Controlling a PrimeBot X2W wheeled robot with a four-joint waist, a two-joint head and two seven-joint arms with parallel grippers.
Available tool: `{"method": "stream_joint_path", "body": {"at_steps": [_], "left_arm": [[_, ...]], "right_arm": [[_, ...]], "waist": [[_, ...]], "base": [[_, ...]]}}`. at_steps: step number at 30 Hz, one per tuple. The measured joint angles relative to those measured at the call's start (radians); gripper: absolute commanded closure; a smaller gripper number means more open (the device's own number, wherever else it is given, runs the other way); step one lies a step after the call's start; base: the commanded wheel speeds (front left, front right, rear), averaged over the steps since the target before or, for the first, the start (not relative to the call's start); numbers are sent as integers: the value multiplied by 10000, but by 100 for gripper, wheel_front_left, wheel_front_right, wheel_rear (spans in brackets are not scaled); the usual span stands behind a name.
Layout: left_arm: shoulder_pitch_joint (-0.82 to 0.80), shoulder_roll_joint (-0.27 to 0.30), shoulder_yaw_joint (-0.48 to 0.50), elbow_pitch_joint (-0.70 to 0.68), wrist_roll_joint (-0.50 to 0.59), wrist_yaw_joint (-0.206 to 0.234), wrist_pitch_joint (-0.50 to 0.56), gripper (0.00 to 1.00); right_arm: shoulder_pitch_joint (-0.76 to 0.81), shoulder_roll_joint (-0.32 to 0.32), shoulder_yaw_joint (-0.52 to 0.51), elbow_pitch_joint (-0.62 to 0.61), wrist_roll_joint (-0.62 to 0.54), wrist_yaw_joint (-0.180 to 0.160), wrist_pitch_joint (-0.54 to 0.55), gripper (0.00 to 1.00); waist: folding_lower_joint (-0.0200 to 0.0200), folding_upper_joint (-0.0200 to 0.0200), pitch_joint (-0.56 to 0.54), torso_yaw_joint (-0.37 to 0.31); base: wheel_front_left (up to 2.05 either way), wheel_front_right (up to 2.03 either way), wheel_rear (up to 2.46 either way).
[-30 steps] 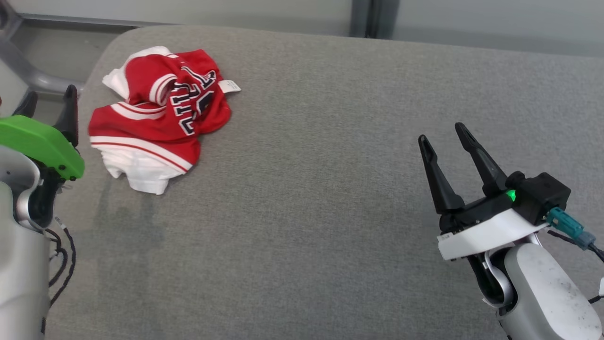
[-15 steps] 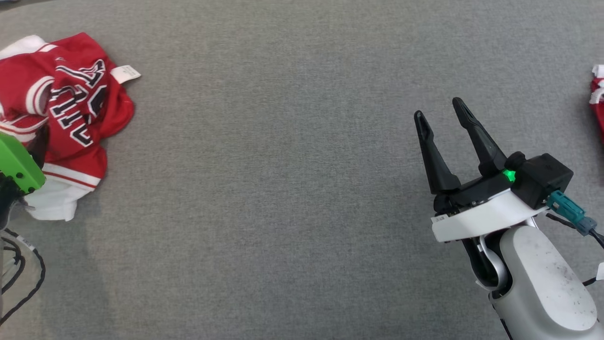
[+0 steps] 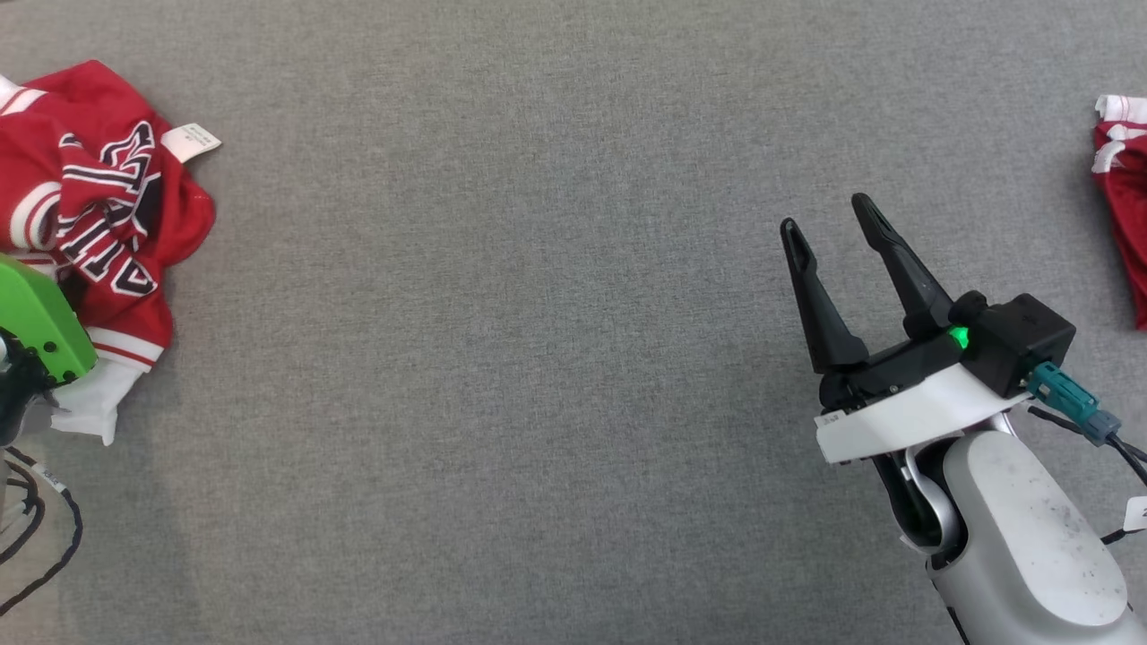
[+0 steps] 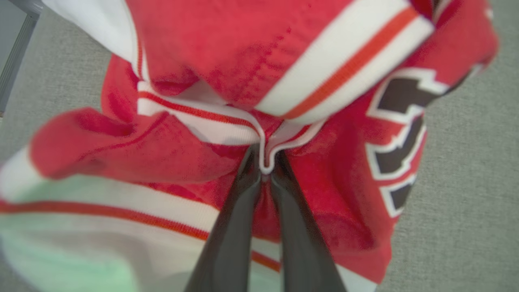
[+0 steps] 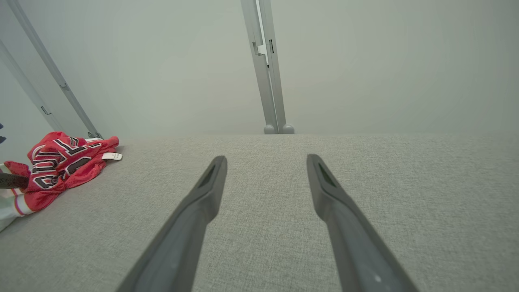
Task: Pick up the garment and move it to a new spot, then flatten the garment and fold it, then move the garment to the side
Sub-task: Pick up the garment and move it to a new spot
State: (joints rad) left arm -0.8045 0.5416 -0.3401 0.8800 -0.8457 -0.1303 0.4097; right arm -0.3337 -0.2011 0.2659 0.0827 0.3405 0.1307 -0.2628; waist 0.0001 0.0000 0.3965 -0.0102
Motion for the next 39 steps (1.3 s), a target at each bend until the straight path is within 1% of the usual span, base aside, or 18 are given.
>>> {"method": "stream_joint_path", "body": {"at_steps": [8,14,19,24,27,34,39], "left_arm": [[-281,598,-1352,-1064,253,-4,-903,100],[-670,957,-2360,-2376,374,-4,-1083,100],[-979,1185,-3032,-3628,709,-4,-1221,100],[-1131,1072,-3254,-4945,874,-2,-1252,100],[-1158,918,-3246,-5781,874,109,-1335,100],[-1129,466,-3032,-7580,518,681,-1521,100],[-207,182,-3150,-8163,336,1072,-1789,100]], "right_arm": [[267,102,69,265,86,0,0,0],[660,295,12,349,167,0,0,0],[935,403,-161,366,190,0,0,0],[1165,385,-209,407,186,0,0,0],[1250,376,-297,391,178,0,0,0],[1412,336,-708,255,169,-2,0,0],[1446,385,-897,171,169,0,0,0]], "waist": [[0,0,-915,110],[0,0,-1785,78],[0,0,-2439,-127],[0,0,-2839,-615],[-1,0,-3004,-996],[-1,0,-3207,-1902],[-1,0,-3092,-2387]], "base": [[0,0,0],[0,0,0],[0,0,0],[0,0,0],[0,0,0],[0,0,0],[0,0,0]]}}
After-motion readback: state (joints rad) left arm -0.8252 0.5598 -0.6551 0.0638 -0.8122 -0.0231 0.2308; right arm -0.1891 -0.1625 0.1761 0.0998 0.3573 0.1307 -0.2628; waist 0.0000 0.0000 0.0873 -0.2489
